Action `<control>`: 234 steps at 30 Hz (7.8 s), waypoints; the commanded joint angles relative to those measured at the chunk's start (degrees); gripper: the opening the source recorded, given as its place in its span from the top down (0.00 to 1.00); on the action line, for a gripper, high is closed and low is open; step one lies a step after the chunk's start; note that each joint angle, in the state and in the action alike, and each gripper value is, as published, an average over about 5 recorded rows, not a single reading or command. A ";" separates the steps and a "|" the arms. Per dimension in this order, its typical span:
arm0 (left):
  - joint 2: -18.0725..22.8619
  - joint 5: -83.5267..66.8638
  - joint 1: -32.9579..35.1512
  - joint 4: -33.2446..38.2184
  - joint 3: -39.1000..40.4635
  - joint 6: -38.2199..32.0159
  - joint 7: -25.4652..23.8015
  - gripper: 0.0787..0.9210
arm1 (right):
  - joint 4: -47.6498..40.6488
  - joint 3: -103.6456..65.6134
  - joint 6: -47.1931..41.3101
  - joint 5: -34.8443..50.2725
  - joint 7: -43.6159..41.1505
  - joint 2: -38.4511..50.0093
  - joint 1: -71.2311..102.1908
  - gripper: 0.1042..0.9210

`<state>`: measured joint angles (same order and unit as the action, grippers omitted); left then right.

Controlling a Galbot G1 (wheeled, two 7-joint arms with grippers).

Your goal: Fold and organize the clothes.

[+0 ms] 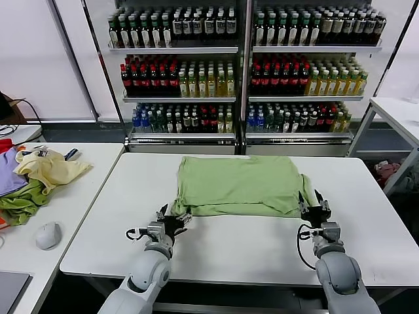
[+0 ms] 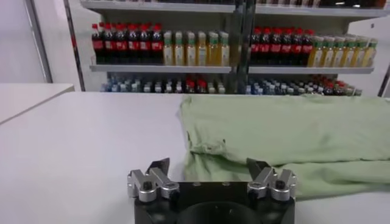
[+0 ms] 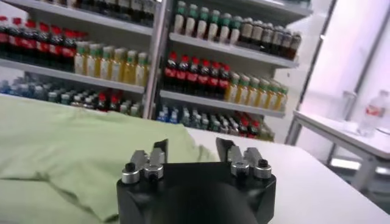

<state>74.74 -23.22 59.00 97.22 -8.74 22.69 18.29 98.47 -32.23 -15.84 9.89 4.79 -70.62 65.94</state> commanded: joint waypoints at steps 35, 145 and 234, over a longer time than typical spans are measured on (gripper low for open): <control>-0.79 -17.63 2.75 7.97 -3.08 4.71 -0.53 0.96 | 3.78 -0.11 -5.63 4.10 -1.79 0.49 4.86 0.95; 4.68 -8.99 -24.10 -26.05 6.06 9.13 3.79 0.12 | -51.85 15.85 -13.30 4.14 -3.91 -7.08 -45.78 0.23; -1.79 4.98 11.50 15.96 -0.07 3.92 5.15 0.66 | 12.33 -2.82 -14.32 12.43 -1.93 3.35 6.98 0.57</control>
<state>67.98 -29.63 64.97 110.17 -8.39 29.45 18.78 109.07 -34.48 -31.06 23.54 2.93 -67.09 70.76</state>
